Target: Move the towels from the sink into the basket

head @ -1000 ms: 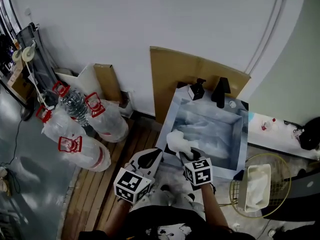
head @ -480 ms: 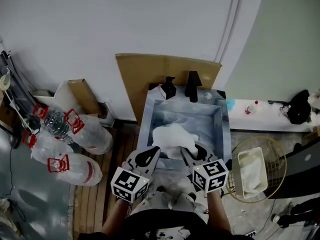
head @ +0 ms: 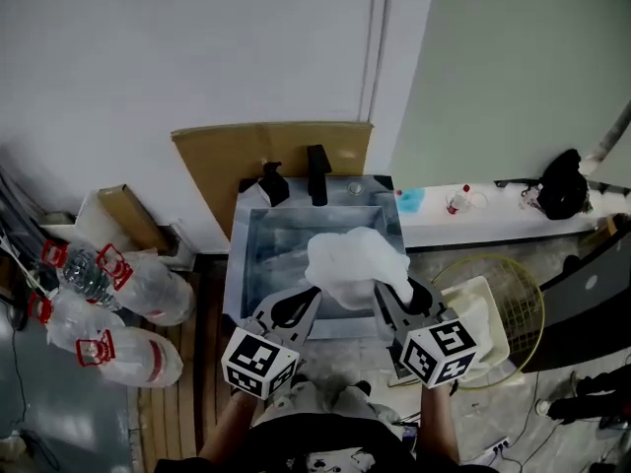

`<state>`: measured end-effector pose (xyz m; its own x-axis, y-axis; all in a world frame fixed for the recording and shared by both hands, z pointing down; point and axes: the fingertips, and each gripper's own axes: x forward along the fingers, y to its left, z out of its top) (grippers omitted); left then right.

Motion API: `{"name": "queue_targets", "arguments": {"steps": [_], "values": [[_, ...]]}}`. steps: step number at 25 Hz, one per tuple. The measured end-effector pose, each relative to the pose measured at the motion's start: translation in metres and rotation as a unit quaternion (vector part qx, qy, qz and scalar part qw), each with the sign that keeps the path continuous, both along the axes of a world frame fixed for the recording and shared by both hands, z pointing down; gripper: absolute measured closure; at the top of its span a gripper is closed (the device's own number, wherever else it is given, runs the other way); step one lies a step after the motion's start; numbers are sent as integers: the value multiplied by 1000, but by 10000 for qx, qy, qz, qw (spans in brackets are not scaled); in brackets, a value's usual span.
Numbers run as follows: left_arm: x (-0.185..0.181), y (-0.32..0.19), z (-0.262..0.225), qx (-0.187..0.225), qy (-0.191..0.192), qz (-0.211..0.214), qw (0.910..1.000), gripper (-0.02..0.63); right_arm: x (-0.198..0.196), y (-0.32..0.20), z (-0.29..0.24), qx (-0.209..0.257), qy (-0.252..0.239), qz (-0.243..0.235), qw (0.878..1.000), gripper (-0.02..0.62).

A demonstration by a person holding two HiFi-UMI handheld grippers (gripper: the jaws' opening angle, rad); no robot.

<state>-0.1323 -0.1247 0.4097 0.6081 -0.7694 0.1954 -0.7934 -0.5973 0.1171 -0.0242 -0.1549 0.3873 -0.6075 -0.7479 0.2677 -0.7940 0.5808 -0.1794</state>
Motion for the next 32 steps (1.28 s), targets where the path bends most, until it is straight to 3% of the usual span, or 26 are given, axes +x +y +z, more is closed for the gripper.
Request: {"name": "queue_targets", "arguments": {"steps": [8,15,24,32], "values": [[126,-8,0,48,-4,913,9958,597,142,5,-10,164,-32,1024,9946,476],[237,-8,4,-14,92,1724,9850,597,282,28,0,90,89,2109,9774,476],[352,13,2,17,7,2750,9615,597,433,73,61,-449,767,3352,9379,476],[416,30,12,25,-205,3345,9422,597,513,104,167,-1317,1693,3969,8924,476]]}}
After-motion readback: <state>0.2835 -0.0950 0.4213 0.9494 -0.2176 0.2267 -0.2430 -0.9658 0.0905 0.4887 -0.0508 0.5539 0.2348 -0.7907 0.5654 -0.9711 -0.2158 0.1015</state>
